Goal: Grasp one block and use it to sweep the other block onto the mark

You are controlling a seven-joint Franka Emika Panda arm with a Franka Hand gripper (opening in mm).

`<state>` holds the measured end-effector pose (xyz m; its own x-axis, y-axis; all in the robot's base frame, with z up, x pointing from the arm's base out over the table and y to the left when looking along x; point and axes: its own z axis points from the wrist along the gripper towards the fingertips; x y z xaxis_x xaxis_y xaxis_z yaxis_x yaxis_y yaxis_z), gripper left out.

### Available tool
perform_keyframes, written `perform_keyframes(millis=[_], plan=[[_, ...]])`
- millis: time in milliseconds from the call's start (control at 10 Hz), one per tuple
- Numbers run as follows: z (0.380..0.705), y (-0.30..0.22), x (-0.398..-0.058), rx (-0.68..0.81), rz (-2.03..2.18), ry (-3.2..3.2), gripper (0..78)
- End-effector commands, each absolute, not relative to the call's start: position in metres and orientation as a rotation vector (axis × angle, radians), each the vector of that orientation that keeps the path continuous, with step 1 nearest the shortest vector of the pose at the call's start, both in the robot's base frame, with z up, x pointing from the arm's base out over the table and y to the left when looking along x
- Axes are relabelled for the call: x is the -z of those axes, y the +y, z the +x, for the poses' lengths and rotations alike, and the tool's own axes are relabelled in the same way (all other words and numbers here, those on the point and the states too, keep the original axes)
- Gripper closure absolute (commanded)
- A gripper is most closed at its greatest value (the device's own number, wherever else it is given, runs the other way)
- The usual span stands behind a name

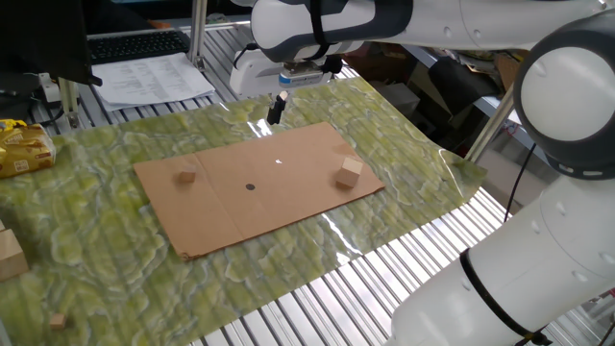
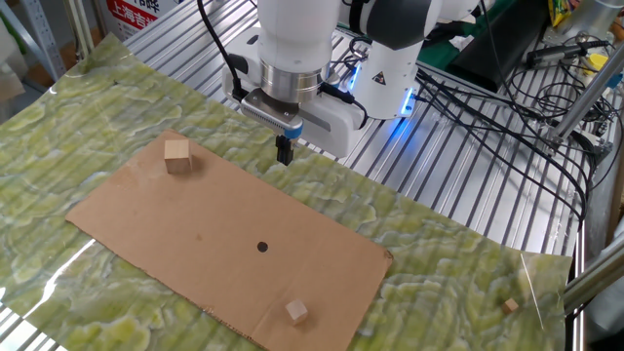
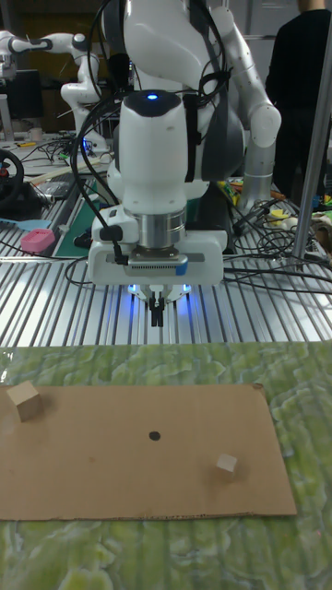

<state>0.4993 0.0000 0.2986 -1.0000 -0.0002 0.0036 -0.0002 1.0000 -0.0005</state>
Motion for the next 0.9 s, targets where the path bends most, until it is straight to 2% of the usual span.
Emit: perform_keyframes(millis=[100,200,700,900], plan=[[0.499,0.000,-0.299,-0.183,0.204,-3.096,77.6],[0.499,0.000,-0.299,-0.270,0.213,-3.085,77.6],[0.499,-0.001,-0.299,-0.159,0.196,-3.064,77.6],[0.499,-0.011,-0.295,-0.161,0.224,-3.061,77.6]])
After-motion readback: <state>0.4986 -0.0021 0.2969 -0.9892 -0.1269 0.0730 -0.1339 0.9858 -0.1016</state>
